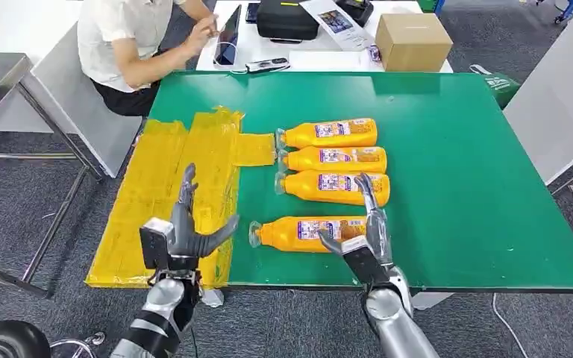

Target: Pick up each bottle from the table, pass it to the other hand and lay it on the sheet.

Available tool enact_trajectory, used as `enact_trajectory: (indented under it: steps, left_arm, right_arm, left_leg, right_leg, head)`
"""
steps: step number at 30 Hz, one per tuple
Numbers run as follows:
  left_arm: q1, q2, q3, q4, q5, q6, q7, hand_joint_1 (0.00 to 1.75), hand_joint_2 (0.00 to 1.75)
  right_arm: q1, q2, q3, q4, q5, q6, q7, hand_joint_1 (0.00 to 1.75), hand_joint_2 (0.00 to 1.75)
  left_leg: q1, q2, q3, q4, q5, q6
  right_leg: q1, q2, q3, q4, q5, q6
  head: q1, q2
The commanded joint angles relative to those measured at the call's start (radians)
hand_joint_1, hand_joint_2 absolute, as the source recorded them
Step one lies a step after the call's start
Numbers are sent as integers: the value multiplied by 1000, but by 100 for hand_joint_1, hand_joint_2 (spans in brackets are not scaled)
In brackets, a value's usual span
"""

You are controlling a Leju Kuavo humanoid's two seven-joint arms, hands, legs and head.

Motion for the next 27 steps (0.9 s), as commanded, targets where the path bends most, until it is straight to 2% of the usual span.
enact_trajectory:
  steps: [1, 5, 9, 11, 12, 21, 24, 27]
  left_arm:
    - [-89, -6, 79, 193, 34, -4, -10, 0, 175]
    - [-108, -7, 102, 229, 61, -22, -9, 0, 175]
    - [-90, -17, 100, 208, 64, -32, -27, 0, 175]
    - [-69, -19, 89, 170, 64, -46, -26, 0, 175]
    - [-62, -23, 84, 157, 61, -43, -23, 0, 175]
    - [-62, -24, 83, 156, 60, -42, -22, 0, 175]
    - [-39, -24, 61, 106, 47, -34, -21, 0, 175]
    - [-17, -27, 37, 51, 38, -28, -12, 0, 175]
  right_arm:
    - [-70, 3, 29, 85, -56, 52, 0, 0, 175]
    - [-76, 14, 27, 99, -65, 66, 0, 0, 175]
    - [-79, -3, 43, 117, -11, 32, 0, 0, 175]
    - [-106, -25, 64, 199, 187, -116, 2, 0, 175]
    - [-112, -34, 58, 215, 224, -129, 4, 0, 175]
    - [-112, -39, 55, 216, 224, -129, 4, 0, 175]
    - [-121, -65, 54, 215, 370, -183, 54, 0, 175]
    - [-123, -114, 60, 184, 443, -175, 89, 0, 175]
  left_leg:
    - [2, 2, -1, 1, 1, -1]
    - [2, 2, -1, 0, 1, -1]
    - [4, 2, -2, 1, 1, -2]
    - [2, 1, -1, 1, 1, -1]
    - [1, 1, -1, 0, 0, -1]
    - [1, 1, -2, 1, 1, -1]
    - [1, 1, -2, 1, 0, -1]
    - [2, 1, -3, 3, 1, -1]
  right_leg:
    - [2, 2, -1, 0, 2, -2]
    - [2, 2, -1, 0, 2, -2]
    - [4, 2, -1, -2, 3, -3]
    - [2, 1, -1, 0, 2, -2]
    - [1, 1, 0, -1, 1, -1]
    - [2, 1, -1, 0, 1, -2]
    - [1, 2, -1, 0, 1, -2]
    - [2, 1, -2, 0, 2, -2]
  head:
    - [0, 0]
    - [0, 0]
    - [0, 0]
    - [0, 0]
    - [0, 0]
    - [0, 0]
    - [0, 0]
    - [0, 0]
